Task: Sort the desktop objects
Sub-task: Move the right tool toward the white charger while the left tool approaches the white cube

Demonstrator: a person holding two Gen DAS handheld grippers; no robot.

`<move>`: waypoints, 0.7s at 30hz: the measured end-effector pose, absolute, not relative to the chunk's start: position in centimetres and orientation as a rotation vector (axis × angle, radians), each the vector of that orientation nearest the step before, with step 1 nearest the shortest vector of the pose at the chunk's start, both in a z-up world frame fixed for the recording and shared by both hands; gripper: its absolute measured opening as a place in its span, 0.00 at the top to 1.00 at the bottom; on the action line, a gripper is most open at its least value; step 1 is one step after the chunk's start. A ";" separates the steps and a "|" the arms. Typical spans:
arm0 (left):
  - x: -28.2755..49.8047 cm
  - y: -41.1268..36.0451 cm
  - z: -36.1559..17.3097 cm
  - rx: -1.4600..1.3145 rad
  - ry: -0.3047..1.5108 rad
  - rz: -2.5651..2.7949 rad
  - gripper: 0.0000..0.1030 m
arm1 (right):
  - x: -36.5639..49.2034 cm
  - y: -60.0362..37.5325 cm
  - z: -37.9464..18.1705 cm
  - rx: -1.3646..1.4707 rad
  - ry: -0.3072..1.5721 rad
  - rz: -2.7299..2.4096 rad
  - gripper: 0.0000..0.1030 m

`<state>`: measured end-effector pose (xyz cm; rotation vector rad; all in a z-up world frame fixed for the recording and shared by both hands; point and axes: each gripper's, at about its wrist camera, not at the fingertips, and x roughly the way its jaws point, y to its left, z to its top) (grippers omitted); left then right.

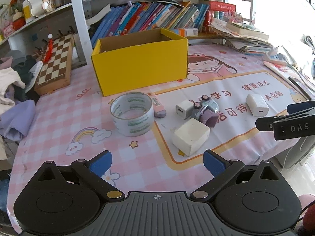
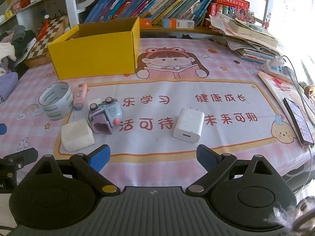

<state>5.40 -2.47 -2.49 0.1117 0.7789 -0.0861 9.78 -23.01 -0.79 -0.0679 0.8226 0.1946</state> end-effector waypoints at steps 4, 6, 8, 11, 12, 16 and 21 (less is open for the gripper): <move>5.7 -2.9 -2.5 0.115 0.773 -0.106 0.02 | 10.0 -23.5 -0.8 -0.057 0.827 0.178 0.08; 5.9 -3.1 -2.5 0.120 0.770 -0.116 0.02 | 10.1 -23.8 -0.9 -0.054 0.829 0.171 0.08; 6.1 -3.3 -2.5 0.124 0.769 -0.127 0.02 | 10.3 -24.0 -0.9 -0.053 0.832 0.166 0.08; 6.5 -3.7 -2.6 0.127 0.771 -0.142 0.02 | 10.5 -24.2 -1.0 -0.051 0.837 0.160 0.08; 6.6 -3.7 -2.7 0.127 0.772 -0.146 0.02 | 10.6 -24.2 -1.0 -0.051 0.839 0.159 0.08; 7.1 -4.1 -2.9 0.128 0.778 -0.165 0.02 | 11.1 -24.5 -1.2 -0.048 0.848 0.152 0.08; 7.9 -4.6 -3.3 0.132 0.787 -0.191 0.03 | 11.9 -24.8 -1.4 -0.047 0.861 0.142 0.08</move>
